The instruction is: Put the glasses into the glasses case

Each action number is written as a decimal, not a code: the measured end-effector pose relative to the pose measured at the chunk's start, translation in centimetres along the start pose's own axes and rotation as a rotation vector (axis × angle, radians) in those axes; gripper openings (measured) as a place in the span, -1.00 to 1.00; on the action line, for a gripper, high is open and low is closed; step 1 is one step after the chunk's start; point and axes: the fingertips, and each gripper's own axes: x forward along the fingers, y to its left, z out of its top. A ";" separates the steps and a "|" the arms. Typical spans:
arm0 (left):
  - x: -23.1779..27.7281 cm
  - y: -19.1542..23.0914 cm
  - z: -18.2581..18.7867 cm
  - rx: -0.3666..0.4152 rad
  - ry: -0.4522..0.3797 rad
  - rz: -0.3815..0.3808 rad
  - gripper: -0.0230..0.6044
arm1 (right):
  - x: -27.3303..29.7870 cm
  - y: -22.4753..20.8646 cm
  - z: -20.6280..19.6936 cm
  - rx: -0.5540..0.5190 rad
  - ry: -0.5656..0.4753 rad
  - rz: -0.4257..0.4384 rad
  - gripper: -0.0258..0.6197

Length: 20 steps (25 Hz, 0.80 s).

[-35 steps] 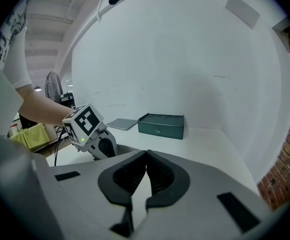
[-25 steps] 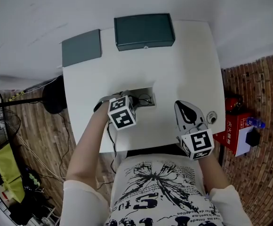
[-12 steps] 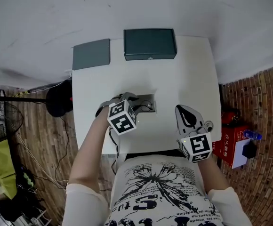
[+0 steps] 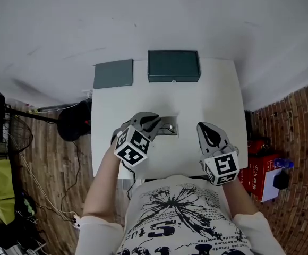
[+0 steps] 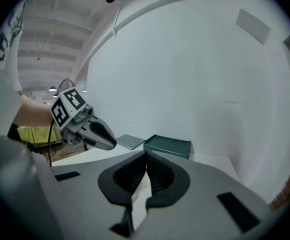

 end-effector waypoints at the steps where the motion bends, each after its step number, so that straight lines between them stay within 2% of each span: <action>1: -0.8 0.2 0.5 -0.008 -0.024 0.023 -0.79 | -0.1 0.0 0.3 -0.001 -0.008 -0.001 -0.87; 5: -3.8 0.8 2.4 -0.062 -0.129 0.106 -0.88 | -0.2 0.1 1.5 -0.008 -0.035 -0.002 -0.87; 11: -8.8 1.8 4.3 -0.119 -0.273 0.226 -0.88 | 0.0 1.0 3.4 -0.029 -0.079 0.030 -0.87; 16: -12.9 3.8 3.8 -0.203 -0.399 0.398 -0.88 | 0.0 1.4 5.0 -0.014 -0.129 0.033 -0.88; 20: -14.4 4.3 2.7 -0.256 -0.438 0.425 -0.88 | -0.2 2.2 5.8 -0.006 -0.154 0.050 -0.88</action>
